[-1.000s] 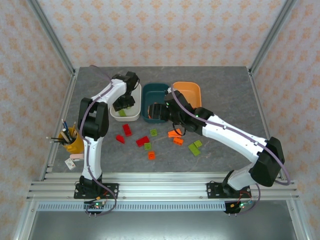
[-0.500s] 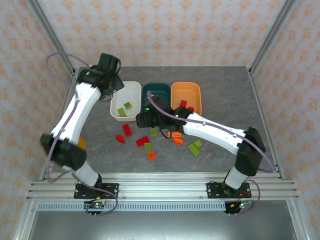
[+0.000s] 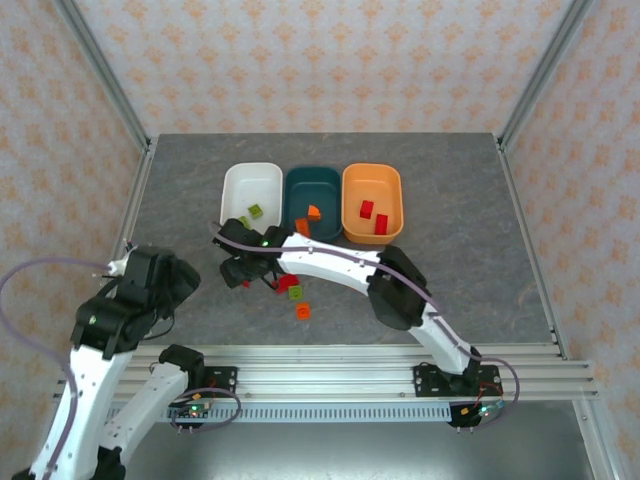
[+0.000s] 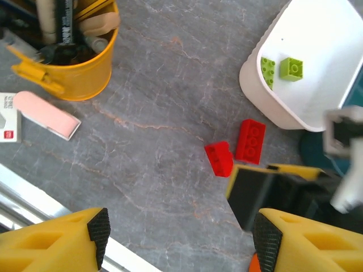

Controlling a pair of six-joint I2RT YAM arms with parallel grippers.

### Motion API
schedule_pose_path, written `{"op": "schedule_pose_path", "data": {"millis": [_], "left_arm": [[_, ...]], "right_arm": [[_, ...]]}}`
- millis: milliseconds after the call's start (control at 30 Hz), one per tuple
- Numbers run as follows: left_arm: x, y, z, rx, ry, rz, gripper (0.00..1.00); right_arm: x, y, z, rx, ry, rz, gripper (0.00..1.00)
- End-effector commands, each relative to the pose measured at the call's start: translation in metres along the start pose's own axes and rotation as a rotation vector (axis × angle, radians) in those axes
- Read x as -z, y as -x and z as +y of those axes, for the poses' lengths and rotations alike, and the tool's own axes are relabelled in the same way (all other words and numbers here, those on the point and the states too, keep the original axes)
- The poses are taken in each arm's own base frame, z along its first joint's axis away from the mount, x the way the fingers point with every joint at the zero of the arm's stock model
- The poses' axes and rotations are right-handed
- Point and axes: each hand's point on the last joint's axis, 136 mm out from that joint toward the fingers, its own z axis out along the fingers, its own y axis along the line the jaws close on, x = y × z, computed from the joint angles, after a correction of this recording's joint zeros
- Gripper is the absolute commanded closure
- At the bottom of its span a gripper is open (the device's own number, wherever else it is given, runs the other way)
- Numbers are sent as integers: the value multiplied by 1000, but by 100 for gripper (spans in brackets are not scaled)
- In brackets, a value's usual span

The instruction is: Sort the legos into containers by color

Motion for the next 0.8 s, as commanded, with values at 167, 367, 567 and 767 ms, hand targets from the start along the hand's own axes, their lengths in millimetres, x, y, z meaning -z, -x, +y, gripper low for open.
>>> {"op": "schedule_pose_path", "data": {"millis": [167,367,567,767], "left_arm": [[12,-9,22,4,50,22,29],[16,-8,23,-19,53,25,29],[17,-10,23,-21,47,32,29],[16,-11,23,-20,45,35,30]], "right_arm": [[-32,-3,-2,72,-37,69,43],[-51,-5,-8,84,-79,82,46],[-64,-7,-17,93,-119,85,49],[-74,-11,-18,94,-129,103,63]]}}
